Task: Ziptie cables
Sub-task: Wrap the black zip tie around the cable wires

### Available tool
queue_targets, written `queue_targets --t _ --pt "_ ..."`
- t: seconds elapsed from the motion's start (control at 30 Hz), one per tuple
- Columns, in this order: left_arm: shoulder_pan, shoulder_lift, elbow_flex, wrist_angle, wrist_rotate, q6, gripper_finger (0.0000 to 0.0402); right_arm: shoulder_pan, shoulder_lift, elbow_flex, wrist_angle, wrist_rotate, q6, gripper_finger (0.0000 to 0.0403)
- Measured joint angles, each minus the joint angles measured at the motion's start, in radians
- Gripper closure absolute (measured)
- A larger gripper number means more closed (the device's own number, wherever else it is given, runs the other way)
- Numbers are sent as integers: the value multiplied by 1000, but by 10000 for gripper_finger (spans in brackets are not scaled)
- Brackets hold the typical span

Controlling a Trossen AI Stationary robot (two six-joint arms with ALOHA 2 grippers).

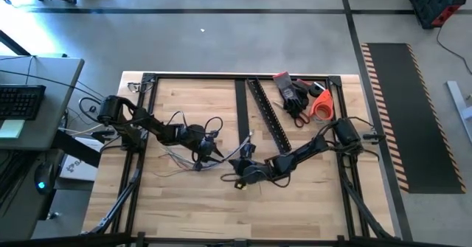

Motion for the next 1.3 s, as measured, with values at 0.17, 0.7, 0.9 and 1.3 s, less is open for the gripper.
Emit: queue_targets --t 0.17,0.7,0.9,1.3 --pt "0 0 1 10 15 -18 313 26 0 0 58 69 -166 403" --pt "-3 0 35 1 62 -9 326 36 0 0 112 76 -285 403" --pt "-3 0 35 3 62 -9 377 36 0 0 110 77 -283 403" --pt "5 0 38 -26 56 -1 399 95 0 1 -6 112 -36 403"
